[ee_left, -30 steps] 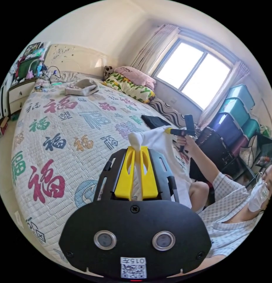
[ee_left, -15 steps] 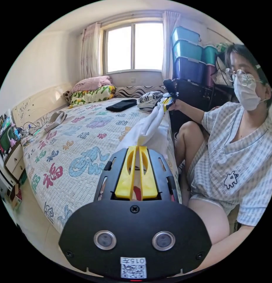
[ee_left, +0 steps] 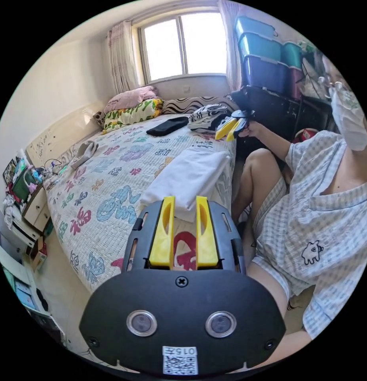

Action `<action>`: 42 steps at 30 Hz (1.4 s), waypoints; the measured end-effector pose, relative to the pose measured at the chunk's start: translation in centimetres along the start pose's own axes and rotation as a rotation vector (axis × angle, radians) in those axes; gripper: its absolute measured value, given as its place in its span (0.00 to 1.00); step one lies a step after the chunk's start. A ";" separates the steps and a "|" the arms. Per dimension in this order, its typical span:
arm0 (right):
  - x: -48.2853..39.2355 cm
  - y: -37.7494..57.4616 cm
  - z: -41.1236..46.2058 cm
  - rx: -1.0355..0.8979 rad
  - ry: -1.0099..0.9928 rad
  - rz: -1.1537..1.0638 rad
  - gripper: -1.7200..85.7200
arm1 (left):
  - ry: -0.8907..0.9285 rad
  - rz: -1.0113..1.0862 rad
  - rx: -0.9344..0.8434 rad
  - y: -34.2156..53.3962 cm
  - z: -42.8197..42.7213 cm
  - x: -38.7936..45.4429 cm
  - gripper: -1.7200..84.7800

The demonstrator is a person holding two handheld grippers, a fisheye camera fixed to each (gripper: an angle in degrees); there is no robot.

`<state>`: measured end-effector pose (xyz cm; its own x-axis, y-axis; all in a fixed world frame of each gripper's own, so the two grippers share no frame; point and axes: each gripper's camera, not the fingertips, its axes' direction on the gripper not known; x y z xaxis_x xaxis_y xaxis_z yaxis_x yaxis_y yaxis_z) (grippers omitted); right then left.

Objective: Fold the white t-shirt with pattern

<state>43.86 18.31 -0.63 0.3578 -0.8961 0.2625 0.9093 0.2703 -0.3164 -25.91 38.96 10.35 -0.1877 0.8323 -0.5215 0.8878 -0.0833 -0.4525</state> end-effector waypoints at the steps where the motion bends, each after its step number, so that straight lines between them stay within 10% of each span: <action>1: -0.4 -0.6 1.9 -0.088 0.018 -0.019 0.15 | -0.023 0.003 -0.039 -0.8 1.6 0.3 0.11; 11: -1.3 1.9 -0.4 -0.112 0.285 -0.091 0.02 | 0.019 0.047 -0.034 -1.5 4.1 1.5 0.03; 17: 2.6 5.3 1.9 -0.171 0.103 0.001 0.05 | 0.059 -0.008 -0.231 -0.6 9.9 -0.2 0.05; 28: 19.8 18.8 -2.6 0.249 -0.456 0.564 0.18 | 0.617 -0.799 0.059 13.4 13.9 -19.3 0.18; 42: 24.6 16.0 -1.3 0.076 -0.568 0.472 0.07 | 0.751 -0.860 -0.009 12.1 26.2 -24.6 0.08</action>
<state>66.91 0.12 -0.39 0.7503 -0.3638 0.5521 0.6364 0.6236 -0.4540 -21.52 3.16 -1.23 -0.4391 0.7293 0.5247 0.5898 0.6745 -0.4441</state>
